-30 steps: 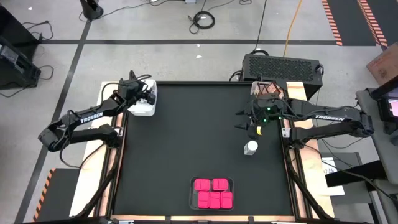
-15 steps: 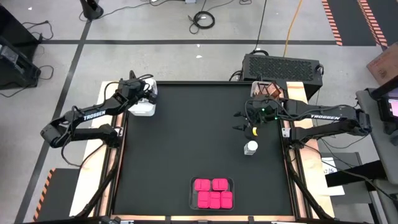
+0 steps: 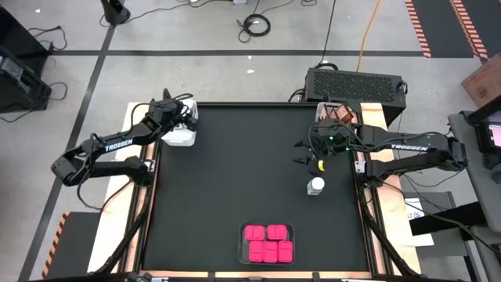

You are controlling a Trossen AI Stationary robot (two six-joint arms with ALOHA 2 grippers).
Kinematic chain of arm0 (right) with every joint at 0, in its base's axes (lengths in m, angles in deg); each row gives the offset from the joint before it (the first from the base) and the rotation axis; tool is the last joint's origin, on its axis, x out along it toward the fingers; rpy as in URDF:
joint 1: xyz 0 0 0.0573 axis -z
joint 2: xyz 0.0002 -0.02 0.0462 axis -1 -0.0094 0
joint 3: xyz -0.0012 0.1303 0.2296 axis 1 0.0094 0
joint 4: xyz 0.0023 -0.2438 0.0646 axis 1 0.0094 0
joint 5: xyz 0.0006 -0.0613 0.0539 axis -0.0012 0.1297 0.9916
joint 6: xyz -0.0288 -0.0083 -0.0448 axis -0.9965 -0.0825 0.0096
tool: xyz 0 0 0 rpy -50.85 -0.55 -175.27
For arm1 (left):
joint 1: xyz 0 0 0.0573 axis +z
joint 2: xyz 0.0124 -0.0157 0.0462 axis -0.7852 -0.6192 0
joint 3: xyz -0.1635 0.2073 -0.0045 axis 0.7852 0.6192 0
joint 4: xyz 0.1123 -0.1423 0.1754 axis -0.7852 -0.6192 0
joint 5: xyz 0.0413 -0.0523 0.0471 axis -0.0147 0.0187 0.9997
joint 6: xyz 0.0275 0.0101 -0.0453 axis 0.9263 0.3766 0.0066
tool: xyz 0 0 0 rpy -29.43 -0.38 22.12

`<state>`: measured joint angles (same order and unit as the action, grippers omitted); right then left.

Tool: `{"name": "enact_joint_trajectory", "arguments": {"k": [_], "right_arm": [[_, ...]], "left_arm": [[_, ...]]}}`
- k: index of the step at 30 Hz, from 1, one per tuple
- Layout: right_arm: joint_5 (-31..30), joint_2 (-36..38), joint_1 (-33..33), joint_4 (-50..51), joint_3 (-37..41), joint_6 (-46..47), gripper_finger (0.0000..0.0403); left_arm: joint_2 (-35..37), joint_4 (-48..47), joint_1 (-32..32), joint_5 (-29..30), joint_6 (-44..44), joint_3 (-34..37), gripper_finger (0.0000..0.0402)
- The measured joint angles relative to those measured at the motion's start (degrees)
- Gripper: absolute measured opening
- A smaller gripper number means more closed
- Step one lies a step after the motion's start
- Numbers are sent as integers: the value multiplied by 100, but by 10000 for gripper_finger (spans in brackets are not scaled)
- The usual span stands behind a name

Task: Sort spices by type
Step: Put the white seasoning bottle into the left white bin

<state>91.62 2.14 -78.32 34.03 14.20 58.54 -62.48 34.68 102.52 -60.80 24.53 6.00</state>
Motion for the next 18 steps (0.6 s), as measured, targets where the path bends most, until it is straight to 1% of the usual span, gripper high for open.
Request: {"name": "enact_joint_trajectory", "arguments": {"k": [6, 10, 18], "right_arm": [[1, 0, 0, 4, 0, 15, 279], [2, 0, 0, 67, 0, 73, 279], [2, 0, 0, 82, -1, 81, 279]], "left_arm": [[62, -124, 0, -99, 137, -71, 238], [170, -320, -2, -205, 199, -313, 238], [214, -1184, -5, -216, 295, -865, 238]]}}
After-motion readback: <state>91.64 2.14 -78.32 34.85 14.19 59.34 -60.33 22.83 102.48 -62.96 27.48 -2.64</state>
